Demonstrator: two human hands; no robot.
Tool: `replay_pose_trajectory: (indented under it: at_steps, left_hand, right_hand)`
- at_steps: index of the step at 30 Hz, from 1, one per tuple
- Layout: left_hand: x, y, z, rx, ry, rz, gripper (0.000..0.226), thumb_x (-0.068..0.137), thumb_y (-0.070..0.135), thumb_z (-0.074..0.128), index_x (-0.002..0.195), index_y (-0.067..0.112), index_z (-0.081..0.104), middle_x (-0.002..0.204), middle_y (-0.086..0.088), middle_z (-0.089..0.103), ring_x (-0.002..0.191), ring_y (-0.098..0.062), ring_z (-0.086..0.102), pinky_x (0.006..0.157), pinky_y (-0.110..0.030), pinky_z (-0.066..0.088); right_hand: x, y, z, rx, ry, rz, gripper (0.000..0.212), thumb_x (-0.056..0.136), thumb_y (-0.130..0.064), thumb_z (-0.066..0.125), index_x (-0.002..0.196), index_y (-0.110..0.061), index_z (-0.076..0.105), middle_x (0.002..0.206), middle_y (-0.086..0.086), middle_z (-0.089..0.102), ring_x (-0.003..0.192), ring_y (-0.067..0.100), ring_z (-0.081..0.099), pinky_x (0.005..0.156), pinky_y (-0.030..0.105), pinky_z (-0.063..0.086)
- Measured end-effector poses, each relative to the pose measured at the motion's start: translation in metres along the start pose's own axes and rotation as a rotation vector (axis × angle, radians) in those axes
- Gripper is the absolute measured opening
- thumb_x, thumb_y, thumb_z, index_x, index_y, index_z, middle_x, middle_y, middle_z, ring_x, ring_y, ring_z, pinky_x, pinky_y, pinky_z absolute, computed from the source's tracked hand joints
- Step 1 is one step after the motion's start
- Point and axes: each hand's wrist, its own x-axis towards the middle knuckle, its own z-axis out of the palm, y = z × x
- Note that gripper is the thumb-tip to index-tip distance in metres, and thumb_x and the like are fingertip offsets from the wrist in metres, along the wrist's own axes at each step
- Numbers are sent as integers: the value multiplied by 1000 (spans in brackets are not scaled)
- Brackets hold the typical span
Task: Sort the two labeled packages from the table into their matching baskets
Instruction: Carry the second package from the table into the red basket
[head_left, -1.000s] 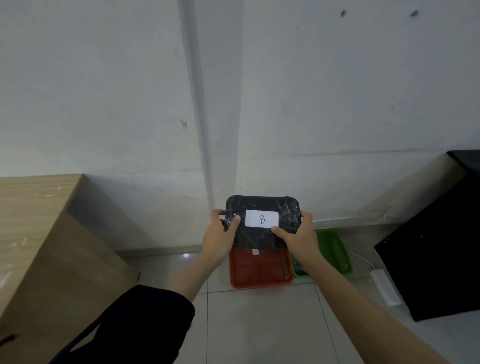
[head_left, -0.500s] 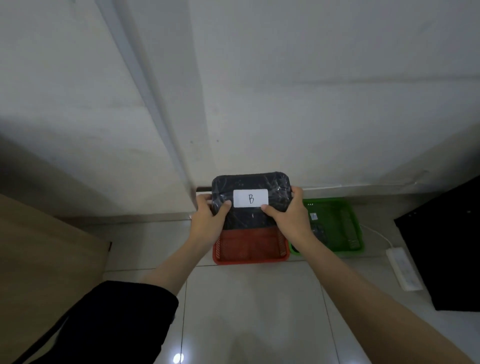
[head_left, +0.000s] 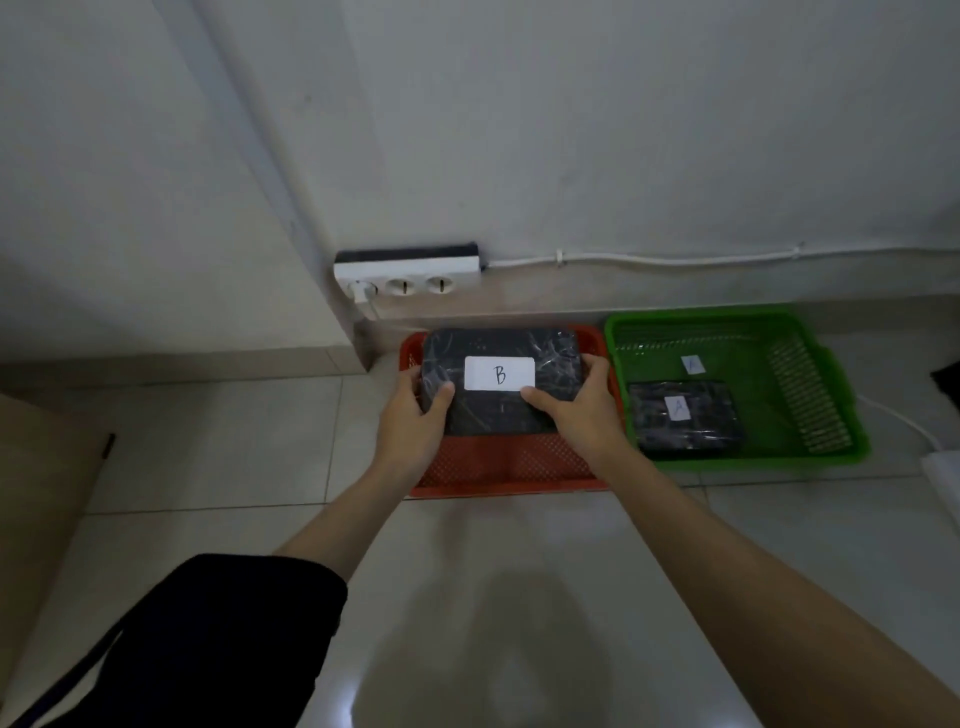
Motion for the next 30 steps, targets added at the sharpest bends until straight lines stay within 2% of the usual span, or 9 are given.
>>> replay_pose_trajectory:
  at_steps: [6, 9, 14, 16, 20, 24, 26, 28, 30]
  left_hand:
    - [30, -74, 42, 234, -9, 77, 42, 87, 22, 62, 126, 8, 55, 124, -15, 62, 112, -30, 58, 97, -37, 46]
    - [47, -96, 61, 223, -45, 64, 38, 86, 17, 63, 122, 5, 58, 122, -14, 64, 111, -28, 59, 93, -29, 44]
    - [57, -132, 88, 320, -30, 95, 41, 86, 16, 62, 125, 5, 53, 119, -15, 64, 108, -31, 59, 93, -36, 46]
    - [60, -140, 92, 357, -33, 136, 42, 87, 16, 61, 126, 5, 51, 119, -16, 64, 108, -32, 59, 93, -37, 47]
    - [67, -143, 91, 521, -51, 307, 37, 87, 13, 59, 123, 5, 55, 117, -17, 63, 106, -31, 58, 91, -37, 46]
    - [71, -137, 73, 608, 112, 612, 28, 87, 8, 53, 114, 5, 61, 111, -14, 65, 104, -31, 57, 86, -36, 43]
    - [74, -141, 60, 750, 246, 689, 32, 86, 14, 54, 117, 11, 59, 118, -8, 64, 110, -29, 55, 86, -38, 36]
    - [80, -149, 46, 851, 352, 596, 43, 87, 23, 53, 128, 15, 51, 132, -4, 56, 123, -27, 48, 90, -44, 32]
    - [86, -158, 33, 841, 372, 396, 51, 90, 31, 48, 137, 16, 39, 140, -6, 48, 129, -29, 42, 95, -49, 32]
  right_hand:
    - [33, 81, 29, -40, -12, 42, 80, 72, -24, 79, 131, -11, 28, 129, 15, 52, 111, 29, 56, 98, 45, 47]
    - [50, 108, 37, -57, 13, 68, 76, 73, -21, 79, 129, -8, 29, 127, 15, 54, 107, 27, 56, 94, 39, 47]
    - [64, 142, 48, -39, 19, 181, 71, 74, -12, 76, 128, -8, 31, 119, 11, 55, 93, 17, 50, 80, 29, 42]
    - [71, 149, 49, -51, 13, 180, 69, 75, -11, 75, 129, -7, 31, 120, 11, 54, 94, 17, 51, 81, 30, 43]
    - [83, 153, 52, -83, 1, 204, 68, 78, -13, 73, 129, -9, 30, 126, 14, 54, 99, 21, 52, 89, 35, 47]
    - [86, 157, 61, -106, -16, 217, 68, 79, -13, 72, 132, -9, 29, 127, 16, 54, 97, 20, 50, 83, 31, 44]
    - [88, 157, 64, -104, -20, 220, 70, 79, -13, 72, 134, -9, 28, 129, 15, 54, 97, 19, 50, 82, 30, 42]
    - [89, 157, 67, -104, -29, 224, 71, 79, -13, 72, 135, -9, 28, 130, 15, 53, 96, 19, 49, 80, 29, 42]
    - [90, 157, 72, -119, -38, 227, 71, 79, -15, 72, 135, -10, 29, 130, 15, 54, 96, 19, 50, 79, 30, 42]
